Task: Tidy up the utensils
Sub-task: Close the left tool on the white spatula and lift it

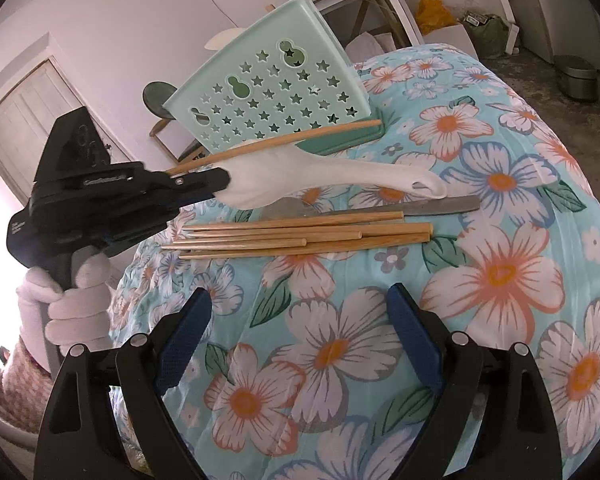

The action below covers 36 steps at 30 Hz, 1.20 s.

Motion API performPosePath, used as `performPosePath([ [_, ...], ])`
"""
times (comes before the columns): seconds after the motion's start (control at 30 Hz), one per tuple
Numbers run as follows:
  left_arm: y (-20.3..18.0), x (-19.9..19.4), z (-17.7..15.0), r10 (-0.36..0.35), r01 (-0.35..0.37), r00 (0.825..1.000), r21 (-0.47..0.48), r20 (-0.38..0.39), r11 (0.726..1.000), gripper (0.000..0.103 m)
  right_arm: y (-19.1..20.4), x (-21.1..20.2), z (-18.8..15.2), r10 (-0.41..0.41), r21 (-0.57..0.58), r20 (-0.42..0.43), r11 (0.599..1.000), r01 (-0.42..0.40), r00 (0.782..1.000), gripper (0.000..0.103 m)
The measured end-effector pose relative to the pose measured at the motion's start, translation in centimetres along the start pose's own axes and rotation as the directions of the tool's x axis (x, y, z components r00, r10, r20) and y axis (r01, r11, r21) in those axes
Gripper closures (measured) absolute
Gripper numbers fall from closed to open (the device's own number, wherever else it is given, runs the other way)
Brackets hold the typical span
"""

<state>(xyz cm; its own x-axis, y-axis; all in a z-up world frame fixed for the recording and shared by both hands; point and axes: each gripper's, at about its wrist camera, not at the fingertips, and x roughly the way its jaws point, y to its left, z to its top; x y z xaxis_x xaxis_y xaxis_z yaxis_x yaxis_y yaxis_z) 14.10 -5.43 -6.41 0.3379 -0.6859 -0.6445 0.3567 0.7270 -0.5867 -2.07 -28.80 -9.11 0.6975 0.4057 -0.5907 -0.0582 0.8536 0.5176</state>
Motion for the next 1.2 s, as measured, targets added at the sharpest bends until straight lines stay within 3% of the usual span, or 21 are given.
performPosePath([
  [0.4,4.3,-3.0,-2.8,-0.026,0.016,0.997,-0.137,-0.069,0.99,0.102,0.1,0.0,0.0,-0.004,-0.002,0.0,1.0,0.004,1.0,0.016],
  [0.77,4.8,-3.5,-3.9,-0.022,0.012,0.998,-0.154,-0.065,0.988,0.101,0.5,0.2,0.0,-0.021,-0.009,-0.001,1.0,0.021,1.0,0.016],
  [1.0,3.8,-5.6,-3.4,0.051,-0.048,0.998,-0.061,0.047,0.997,0.102,0.4,0.1,-0.1,-0.022,-0.01,-0.001,1.0,0.022,1.0,0.016],
  [1.2,3.5,-9.5,-2.5,0.113,-0.116,0.98,0.008,0.164,0.993,0.102,0.4,0.1,-0.1,-0.023,-0.011,-0.001,1.0,0.023,1.0,0.016],
])
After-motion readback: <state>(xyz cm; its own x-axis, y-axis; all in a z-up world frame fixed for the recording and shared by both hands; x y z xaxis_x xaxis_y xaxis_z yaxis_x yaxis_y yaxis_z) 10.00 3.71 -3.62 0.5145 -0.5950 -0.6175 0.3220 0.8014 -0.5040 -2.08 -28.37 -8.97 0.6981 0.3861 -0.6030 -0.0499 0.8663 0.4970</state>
